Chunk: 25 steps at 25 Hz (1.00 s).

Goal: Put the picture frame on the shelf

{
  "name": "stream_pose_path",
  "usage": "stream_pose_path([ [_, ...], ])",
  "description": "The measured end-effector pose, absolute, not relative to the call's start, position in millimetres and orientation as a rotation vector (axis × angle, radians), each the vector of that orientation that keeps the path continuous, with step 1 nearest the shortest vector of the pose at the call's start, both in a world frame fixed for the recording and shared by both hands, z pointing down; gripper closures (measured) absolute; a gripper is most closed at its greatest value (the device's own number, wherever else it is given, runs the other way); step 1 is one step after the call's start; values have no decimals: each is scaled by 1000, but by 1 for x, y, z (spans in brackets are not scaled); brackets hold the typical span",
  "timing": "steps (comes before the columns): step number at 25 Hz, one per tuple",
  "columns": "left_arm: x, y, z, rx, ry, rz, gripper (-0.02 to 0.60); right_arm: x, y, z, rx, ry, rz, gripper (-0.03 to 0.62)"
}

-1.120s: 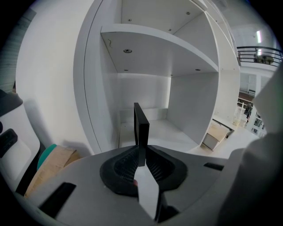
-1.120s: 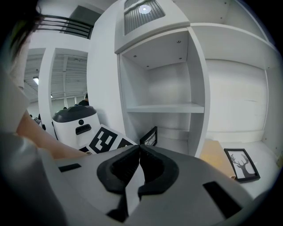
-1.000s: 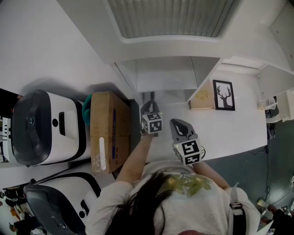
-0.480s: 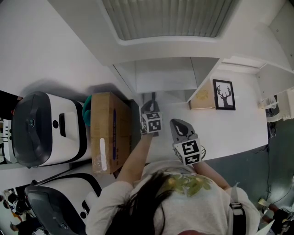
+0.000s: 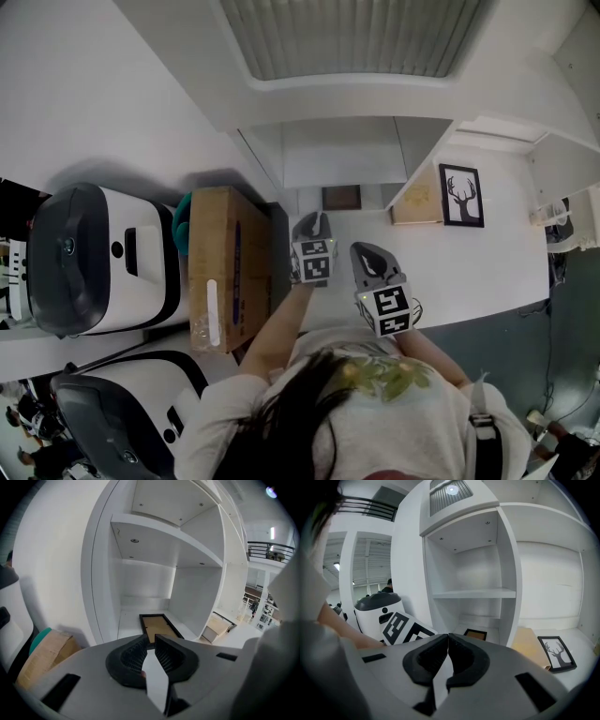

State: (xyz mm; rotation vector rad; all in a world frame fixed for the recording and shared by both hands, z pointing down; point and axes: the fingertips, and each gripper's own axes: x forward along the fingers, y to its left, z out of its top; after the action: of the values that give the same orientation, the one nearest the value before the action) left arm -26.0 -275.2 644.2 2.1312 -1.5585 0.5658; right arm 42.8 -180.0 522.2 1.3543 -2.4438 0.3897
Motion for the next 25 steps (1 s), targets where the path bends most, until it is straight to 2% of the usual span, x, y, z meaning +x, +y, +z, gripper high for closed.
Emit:
stream_pose_path([
  [5,-25,-262,630,2156,-1549,527,512,41,-181,519,1362,-2462,396,563],
  [13,-24,-247,605,2203,-1537,471,549,37,-177,514,1346,-2491,408,563],
  [25,-16,-214,587,2208,-1427,386,551,36,-167,509,1331,-2503,397,563],
])
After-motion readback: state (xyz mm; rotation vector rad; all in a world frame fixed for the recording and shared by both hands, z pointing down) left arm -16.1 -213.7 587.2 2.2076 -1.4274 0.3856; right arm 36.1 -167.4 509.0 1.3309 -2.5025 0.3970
